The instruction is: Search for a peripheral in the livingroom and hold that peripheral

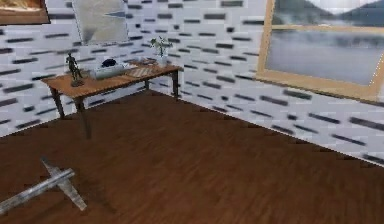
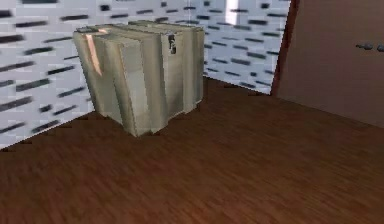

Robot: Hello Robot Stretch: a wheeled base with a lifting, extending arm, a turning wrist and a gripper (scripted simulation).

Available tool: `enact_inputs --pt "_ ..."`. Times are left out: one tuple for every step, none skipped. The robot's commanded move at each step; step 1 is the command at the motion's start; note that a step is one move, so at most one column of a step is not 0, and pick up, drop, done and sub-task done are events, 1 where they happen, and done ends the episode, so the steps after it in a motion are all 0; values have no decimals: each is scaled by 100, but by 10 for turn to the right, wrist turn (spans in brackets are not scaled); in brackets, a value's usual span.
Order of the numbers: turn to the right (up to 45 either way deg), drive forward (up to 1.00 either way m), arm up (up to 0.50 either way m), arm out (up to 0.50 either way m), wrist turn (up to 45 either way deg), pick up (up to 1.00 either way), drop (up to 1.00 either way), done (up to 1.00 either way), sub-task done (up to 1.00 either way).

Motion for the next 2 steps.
enact_inputs --pt "240 0 0 0 0 0 0 0 0" --pt "0 60 0 0 0 0 0 0 0"
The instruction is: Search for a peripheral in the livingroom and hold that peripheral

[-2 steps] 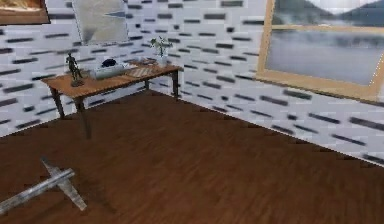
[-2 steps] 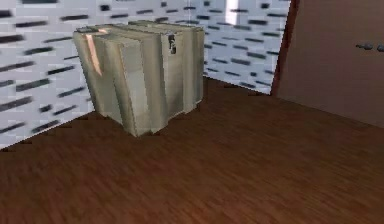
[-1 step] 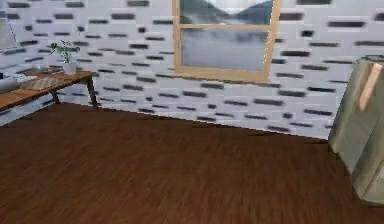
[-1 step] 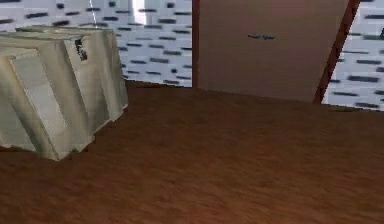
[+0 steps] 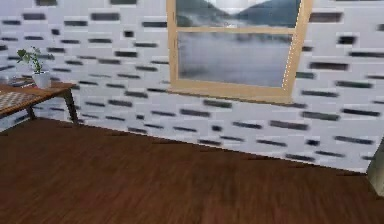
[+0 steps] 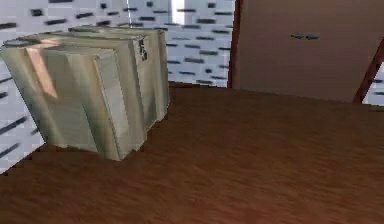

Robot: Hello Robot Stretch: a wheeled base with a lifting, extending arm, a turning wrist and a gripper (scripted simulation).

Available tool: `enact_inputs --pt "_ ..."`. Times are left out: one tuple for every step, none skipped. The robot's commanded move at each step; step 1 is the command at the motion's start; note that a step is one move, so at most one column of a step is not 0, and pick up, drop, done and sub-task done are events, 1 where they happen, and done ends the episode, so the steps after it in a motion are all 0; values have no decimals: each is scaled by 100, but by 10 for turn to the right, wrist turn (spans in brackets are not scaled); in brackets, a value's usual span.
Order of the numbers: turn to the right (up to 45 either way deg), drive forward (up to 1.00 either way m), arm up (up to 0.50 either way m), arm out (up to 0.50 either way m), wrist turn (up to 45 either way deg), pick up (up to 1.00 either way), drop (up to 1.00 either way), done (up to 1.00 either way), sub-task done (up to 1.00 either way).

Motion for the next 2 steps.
enact_inputs --pt "-420 0 0 0 0 0 0 0 0" --pt "0 60 0 0 0 0 0 0 0"
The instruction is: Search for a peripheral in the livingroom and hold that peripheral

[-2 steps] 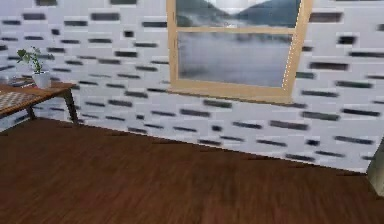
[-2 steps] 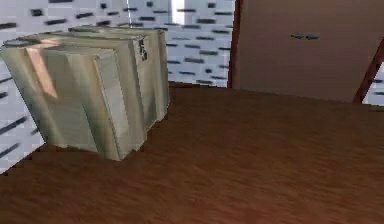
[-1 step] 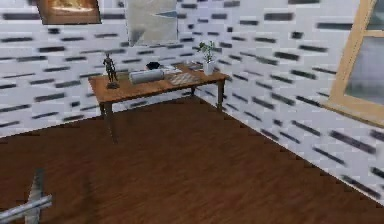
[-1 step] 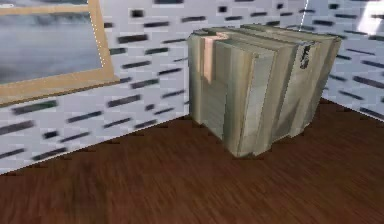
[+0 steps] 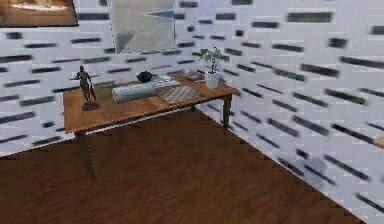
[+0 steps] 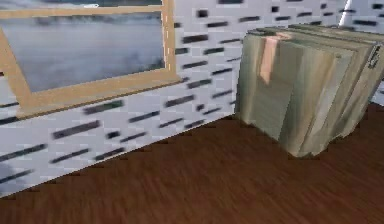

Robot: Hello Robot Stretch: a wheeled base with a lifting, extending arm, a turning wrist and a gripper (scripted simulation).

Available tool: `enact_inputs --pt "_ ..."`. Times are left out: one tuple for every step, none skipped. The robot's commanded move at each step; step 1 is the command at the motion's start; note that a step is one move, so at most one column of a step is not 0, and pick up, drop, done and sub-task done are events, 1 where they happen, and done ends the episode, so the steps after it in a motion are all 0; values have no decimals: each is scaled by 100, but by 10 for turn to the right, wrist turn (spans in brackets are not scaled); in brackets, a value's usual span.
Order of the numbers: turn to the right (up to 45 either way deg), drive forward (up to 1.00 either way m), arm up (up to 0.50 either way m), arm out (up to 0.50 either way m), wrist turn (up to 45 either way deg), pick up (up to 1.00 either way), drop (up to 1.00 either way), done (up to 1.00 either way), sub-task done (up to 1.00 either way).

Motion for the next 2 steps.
enact_inputs --pt "-300 0 0 0 0 0 0 0 0" --pt "0 100 0 0 0 0 0 0 0"
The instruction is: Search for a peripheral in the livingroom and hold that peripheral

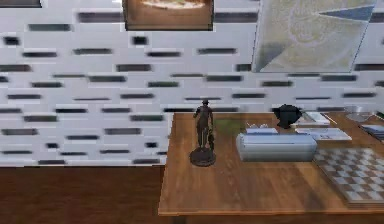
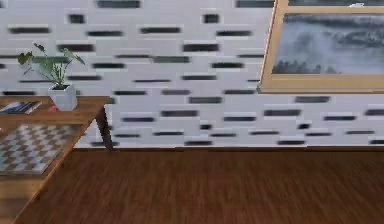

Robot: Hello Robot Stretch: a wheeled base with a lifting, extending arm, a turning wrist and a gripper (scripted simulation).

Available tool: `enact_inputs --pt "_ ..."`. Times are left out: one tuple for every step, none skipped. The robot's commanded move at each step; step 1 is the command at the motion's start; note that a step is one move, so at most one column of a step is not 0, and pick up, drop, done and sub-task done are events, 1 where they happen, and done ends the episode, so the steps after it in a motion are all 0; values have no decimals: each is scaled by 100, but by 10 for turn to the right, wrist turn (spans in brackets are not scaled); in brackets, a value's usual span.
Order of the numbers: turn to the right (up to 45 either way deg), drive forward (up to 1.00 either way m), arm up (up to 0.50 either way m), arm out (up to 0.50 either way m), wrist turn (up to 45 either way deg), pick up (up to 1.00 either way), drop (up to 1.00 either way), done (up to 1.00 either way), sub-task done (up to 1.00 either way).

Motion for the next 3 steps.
enact_inputs --pt "-450 0 0 0 0 0 0 0 0" --pt "-180 0 0 0 0 0 0 0 0" --pt "450 0 0 0 0 0 0 0 0"
